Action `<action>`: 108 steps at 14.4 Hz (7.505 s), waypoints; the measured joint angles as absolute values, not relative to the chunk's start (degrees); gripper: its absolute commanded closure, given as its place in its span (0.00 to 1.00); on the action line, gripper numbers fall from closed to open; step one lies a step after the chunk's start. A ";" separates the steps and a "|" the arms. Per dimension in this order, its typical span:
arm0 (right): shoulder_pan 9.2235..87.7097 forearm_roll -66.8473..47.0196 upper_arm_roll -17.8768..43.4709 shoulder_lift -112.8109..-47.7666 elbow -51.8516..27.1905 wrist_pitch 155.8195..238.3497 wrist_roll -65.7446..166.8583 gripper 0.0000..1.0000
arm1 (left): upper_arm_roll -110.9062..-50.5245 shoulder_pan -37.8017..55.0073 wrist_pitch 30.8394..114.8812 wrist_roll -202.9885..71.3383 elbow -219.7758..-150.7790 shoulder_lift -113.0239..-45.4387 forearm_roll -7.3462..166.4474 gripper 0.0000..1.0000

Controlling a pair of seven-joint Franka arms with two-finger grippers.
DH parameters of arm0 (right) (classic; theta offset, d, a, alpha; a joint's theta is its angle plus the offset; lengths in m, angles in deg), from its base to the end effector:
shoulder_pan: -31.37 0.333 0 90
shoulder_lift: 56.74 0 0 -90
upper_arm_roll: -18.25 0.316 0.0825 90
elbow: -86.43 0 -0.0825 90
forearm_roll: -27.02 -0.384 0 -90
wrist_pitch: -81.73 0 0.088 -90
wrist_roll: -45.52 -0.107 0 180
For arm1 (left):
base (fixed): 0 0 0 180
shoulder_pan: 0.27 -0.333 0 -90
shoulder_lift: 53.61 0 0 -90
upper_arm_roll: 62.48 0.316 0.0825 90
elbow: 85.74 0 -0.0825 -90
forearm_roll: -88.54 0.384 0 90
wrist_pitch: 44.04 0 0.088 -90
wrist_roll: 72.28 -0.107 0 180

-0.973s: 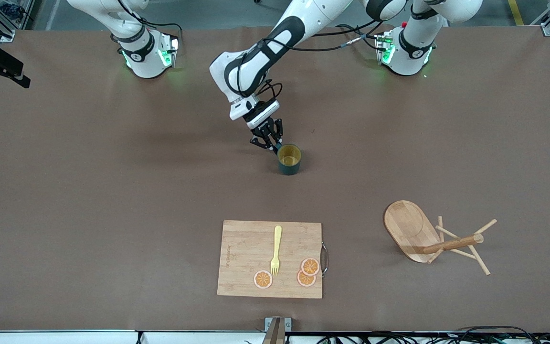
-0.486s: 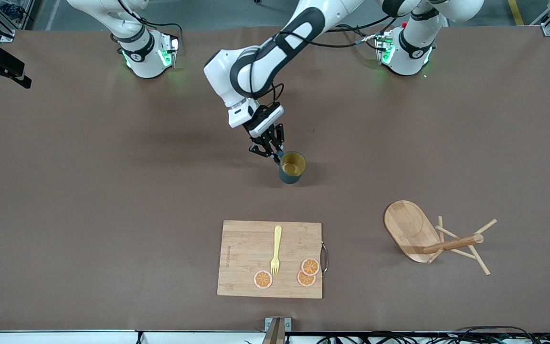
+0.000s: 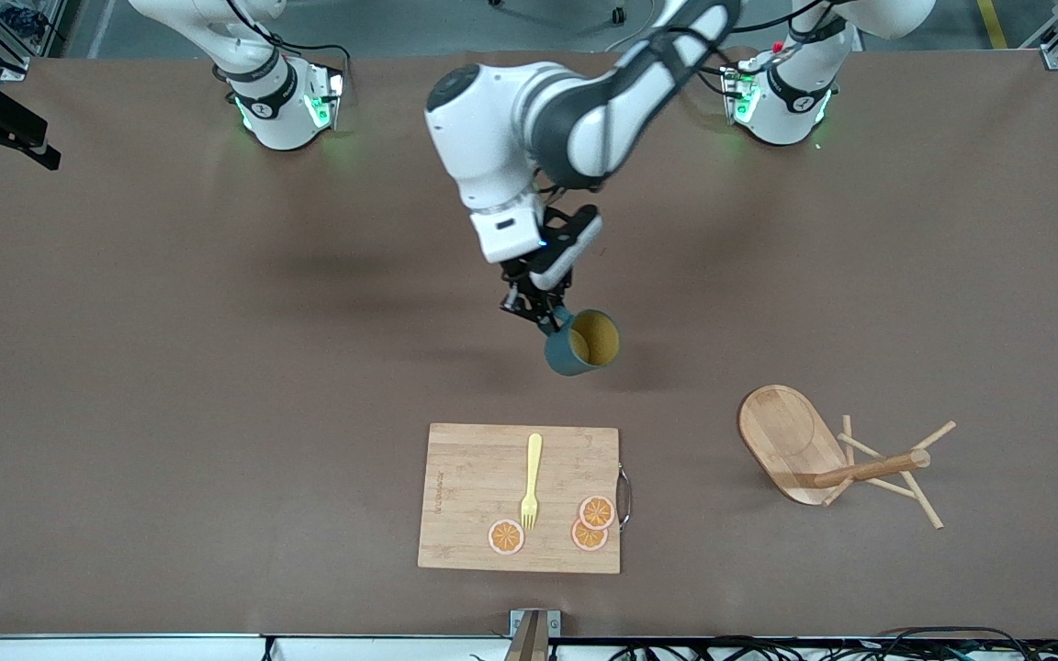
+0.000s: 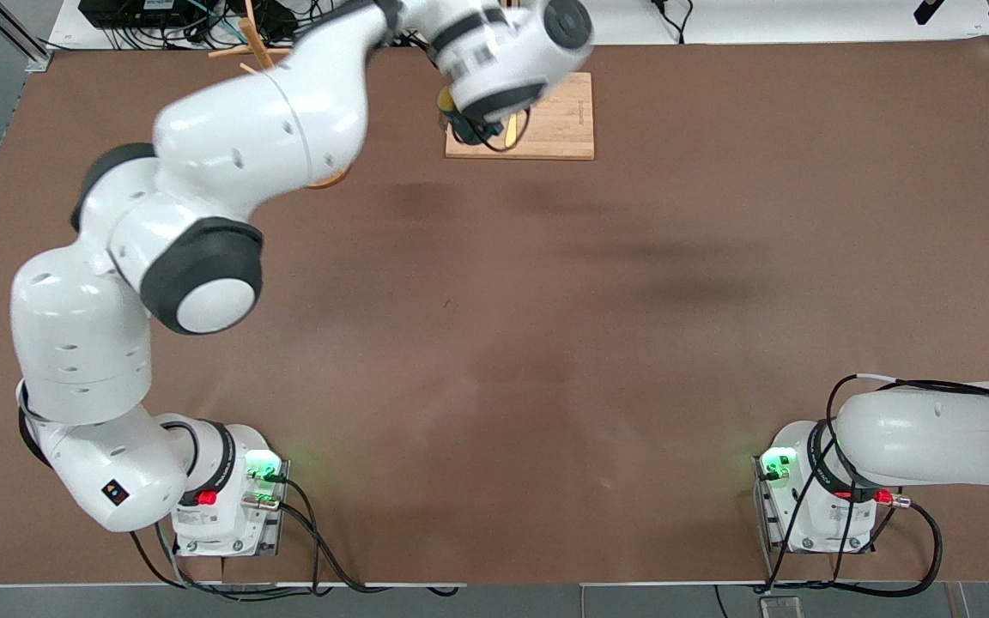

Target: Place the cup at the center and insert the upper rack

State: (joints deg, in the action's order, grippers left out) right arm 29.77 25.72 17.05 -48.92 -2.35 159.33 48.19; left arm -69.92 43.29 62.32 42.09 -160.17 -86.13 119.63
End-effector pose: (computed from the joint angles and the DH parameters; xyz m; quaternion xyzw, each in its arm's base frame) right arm 0.4861 -0.0219 0.6871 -0.9995 -0.0011 0.0287 0.0140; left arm 0.5004 -0.5206 0.4246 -0.8625 -0.4542 -0.2210 0.0311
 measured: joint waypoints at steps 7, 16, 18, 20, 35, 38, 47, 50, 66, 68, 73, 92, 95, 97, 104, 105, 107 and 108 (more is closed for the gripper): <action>29.78 25.72 17.05 -48.92 -2.35 159.33 48.19 0.00 | -69.97 28.63 64.73 25.08 -160.17 -81.70 104.05 0.99; 29.78 25.72 17.05 -48.92 -2.35 159.33 48.19 0.00 | -69.86 16.72 70.99 16.75 -160.77 -80.73 76.90 0.99; 29.78 25.72 17.06 -48.92 -2.35 159.33 48.19 0.00 | -69.85 14.97 71.16 16.78 -160.74 -80.66 71.62 0.99; 29.78 25.72 17.06 -48.92 -2.35 159.33 48.19 0.00 | -69.84 11.97 71.18 16.78 -160.74 -80.63 66.88 0.99; 29.82 25.72 17.12 -48.92 -2.35 159.33 48.20 0.00 | -69.85 -3.58 56.07 -2.70 -162.26 -82.00 45.79 0.99; 29.82 25.72 17.12 -48.92 -2.35 159.33 48.20 0.00 | -69.85 -4.68 54.68 -6.02 -162.34 -83.25 43.92 0.99; 29.82 25.72 17.13 -48.92 -2.35 159.33 48.20 0.00 | -69.82 -8.32 54.68 -10.53 -161.91 -84.27 39.95 0.99; 29.82 25.72 17.13 -48.92 -2.35 159.33 48.20 0.00 | -69.79 -9.45 54.68 -12.94 -161.89 -84.65 39.95 0.99; 29.83 25.72 17.13 -48.92 -2.35 159.33 48.20 0.00 | -69.64 -15.34 54.68 -22.13 -161.77 -88.73 37.55 0.97; 29.83 25.72 17.13 -48.93 -2.35 159.33 48.20 0.00 | -69.63 -15.96 54.66 -23.44 -161.77 -89.24 37.55 0.93; 29.83 25.72 17.13 -48.92 -2.35 159.33 48.20 0.00 | -69.67 -16.03 54.66 -23.90 -161.74 -89.92 37.55 0.01; 29.84 25.72 17.14 -48.92 -2.34 159.34 48.20 0.00 | -74.70 -9.46 47.95 -25.76 -159.27 -72.44 68.60 0.00; 29.85 25.72 17.14 -48.92 -2.34 159.34 48.20 0.00 | -78.55 -9.52 42.61 -36.14 -159.29 -67.40 82.33 0.00; 29.85 25.72 17.14 -48.92 -2.34 159.34 48.20 0.00 | -78.47 -9.94 39.70 -43.46 -159.30 -64.23 85.02 0.00; 29.85 25.72 17.15 -48.92 -2.34 159.41 48.20 0.00 | -77.90 -14.95 30.82 -57.39 -161.23 -56.40 85.51 0.00; 29.85 25.72 17.14 -48.92 -2.34 159.44 48.20 0.00 | -77.77 -15.33 30.83 -58.49 -162.59 -55.54 85.51 0.00; 29.85 25.72 17.14 -48.92 -2.34 159.45 48.20 0.00 | -74.82 -12.68 31.94 -59.31 -166.17 -53.80 85.51 0.00; 29.85 25.72 17.15 -48.92 -2.34 159.45 48.20 0.00 | -71.21 -9.12 33.23 -59.32 -168.30 -52.92 85.51 0.00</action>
